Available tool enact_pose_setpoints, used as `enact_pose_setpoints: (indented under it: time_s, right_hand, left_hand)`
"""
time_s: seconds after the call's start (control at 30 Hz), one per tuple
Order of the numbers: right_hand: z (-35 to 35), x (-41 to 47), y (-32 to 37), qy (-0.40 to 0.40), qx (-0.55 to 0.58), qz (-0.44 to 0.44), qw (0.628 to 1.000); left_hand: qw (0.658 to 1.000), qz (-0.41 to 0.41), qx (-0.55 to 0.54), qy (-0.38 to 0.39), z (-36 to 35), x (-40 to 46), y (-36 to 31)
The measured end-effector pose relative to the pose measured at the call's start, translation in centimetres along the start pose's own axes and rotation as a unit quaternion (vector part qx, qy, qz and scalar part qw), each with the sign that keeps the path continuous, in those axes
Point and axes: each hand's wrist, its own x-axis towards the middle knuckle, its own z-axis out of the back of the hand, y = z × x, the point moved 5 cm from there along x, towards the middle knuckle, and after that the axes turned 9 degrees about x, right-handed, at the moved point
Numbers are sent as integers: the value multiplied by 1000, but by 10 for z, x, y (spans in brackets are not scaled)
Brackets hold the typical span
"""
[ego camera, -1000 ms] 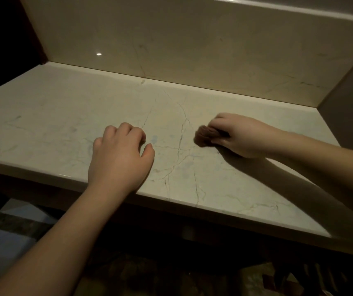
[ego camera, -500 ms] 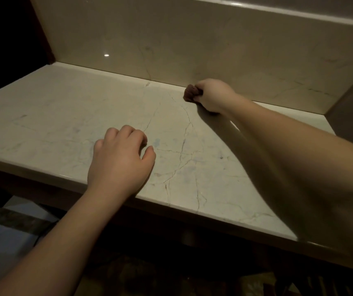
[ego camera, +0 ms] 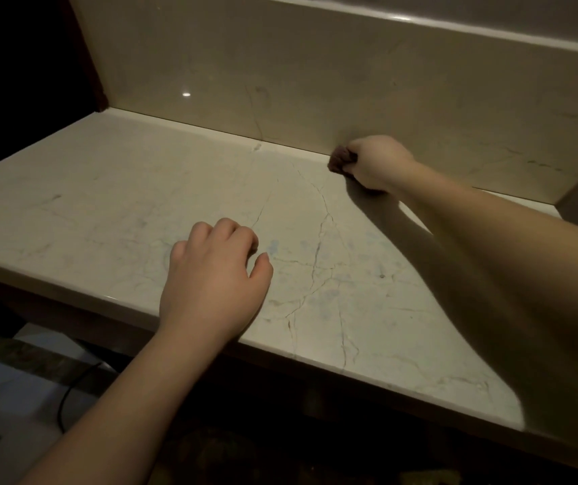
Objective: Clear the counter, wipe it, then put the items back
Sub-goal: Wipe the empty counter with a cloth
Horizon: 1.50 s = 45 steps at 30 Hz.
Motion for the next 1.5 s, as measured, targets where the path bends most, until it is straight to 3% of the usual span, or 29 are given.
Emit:
enact_pose_setpoints:
  time_s: [0.2,0.57,0.97,1.17,1.33,1.5]
  right_hand:
    - [-7,18,51,-5,-26,8,1000]
    - [8,-19,-32,-1,-76,24,997]
    - [-26,48,86,8,-7,29,1000]
    - [-9,15,37,1,-18,38,999]
    - [7,-16,-21,1,-53,-6,999]
    - [2,-3,-3,-33,-69,-26,997]
  left_hand:
    - [1000,1,0,5,0,-1,0]
    - [1000,2,-15,-7,0,-1,3]
    - [1000,7,-11,-9,0,-2,2]
    - [1000,7,-8,-10,0,-2,2]
    - [1000,3,-13,-6,-1,0,2]
    - [1000,1,-16,-3,1,-2,2]
